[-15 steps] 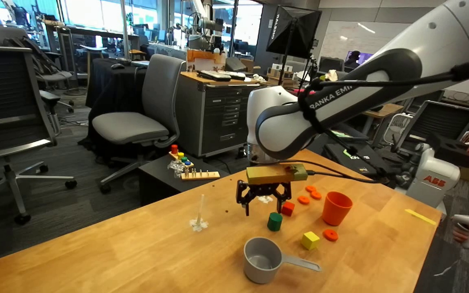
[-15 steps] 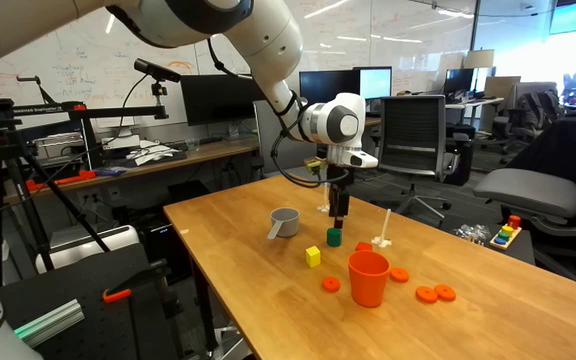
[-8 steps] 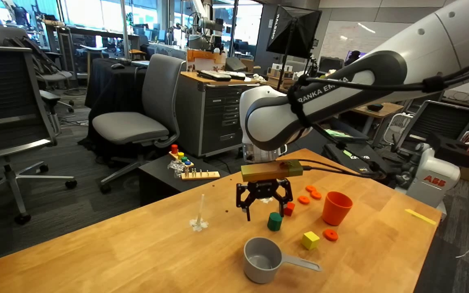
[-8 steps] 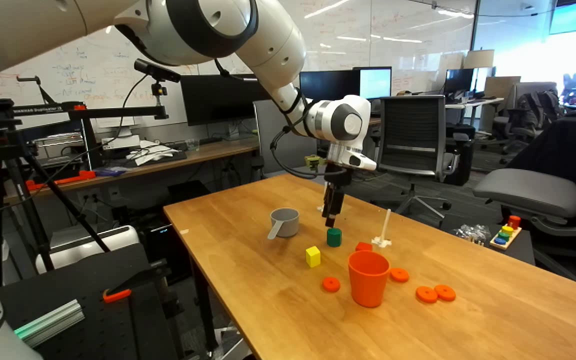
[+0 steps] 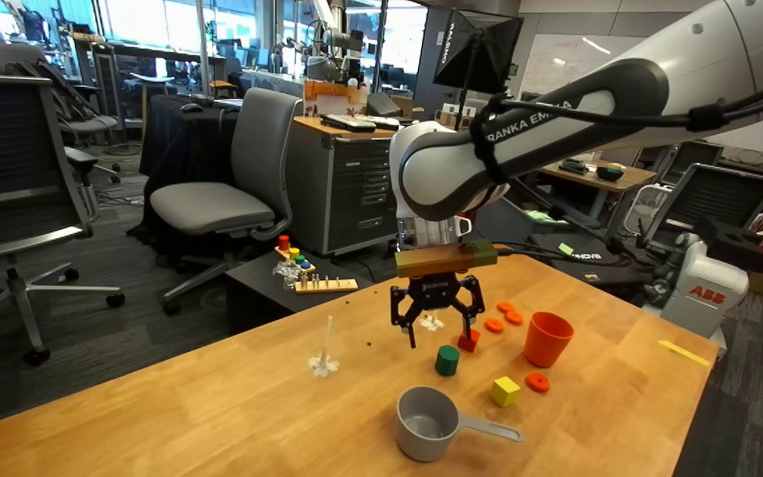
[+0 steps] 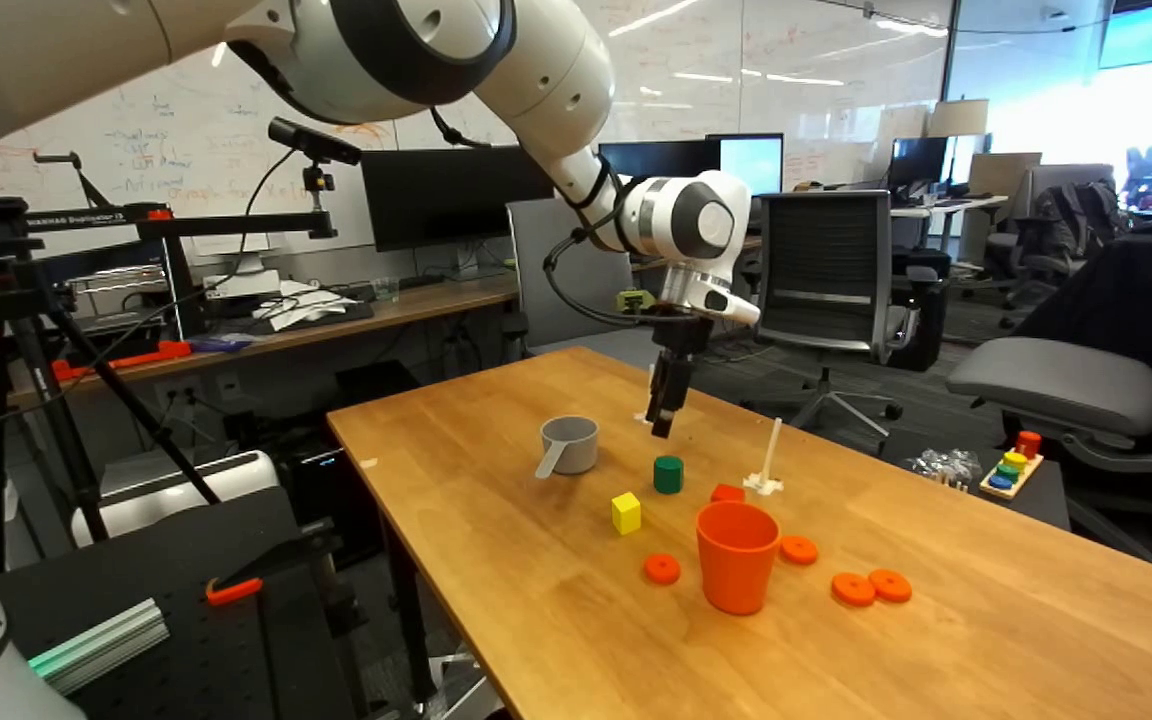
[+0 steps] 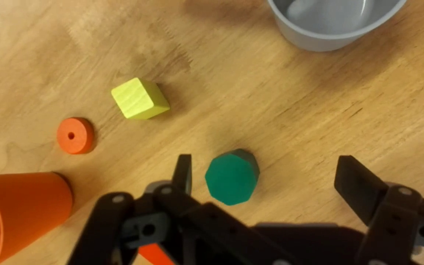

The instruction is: Put the blocks inside the grey cup

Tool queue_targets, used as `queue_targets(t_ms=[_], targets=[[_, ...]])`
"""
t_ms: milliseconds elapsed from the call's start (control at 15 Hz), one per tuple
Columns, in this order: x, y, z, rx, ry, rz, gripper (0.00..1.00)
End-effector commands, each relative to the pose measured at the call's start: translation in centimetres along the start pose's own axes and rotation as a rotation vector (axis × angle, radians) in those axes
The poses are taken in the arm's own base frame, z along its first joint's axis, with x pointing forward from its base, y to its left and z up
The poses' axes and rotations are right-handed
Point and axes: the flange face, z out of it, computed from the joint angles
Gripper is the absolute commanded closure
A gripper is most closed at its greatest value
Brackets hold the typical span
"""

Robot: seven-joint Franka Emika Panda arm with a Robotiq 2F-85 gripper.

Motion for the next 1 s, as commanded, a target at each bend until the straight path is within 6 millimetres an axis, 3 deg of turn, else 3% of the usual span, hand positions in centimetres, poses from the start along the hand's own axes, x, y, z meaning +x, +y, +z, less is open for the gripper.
queue_targets(t_ms=[0, 467, 800, 867, 933], targets=[[0.5, 1.4, 1.0, -0.032, -0.036, 0.038, 0.0], [2.6, 3.1, 3.3, -0.039, -0.026, 0.058, 0.0], [3.1, 1.3, 4.7, 0.018, 0.033, 0.054, 0.0], [3.0, 1.0, 5.3, 0.028, 0.03, 0.049, 0.25], [3.0, 0.7, 5.8, 0.035, 0.034, 0.05, 0.27]])
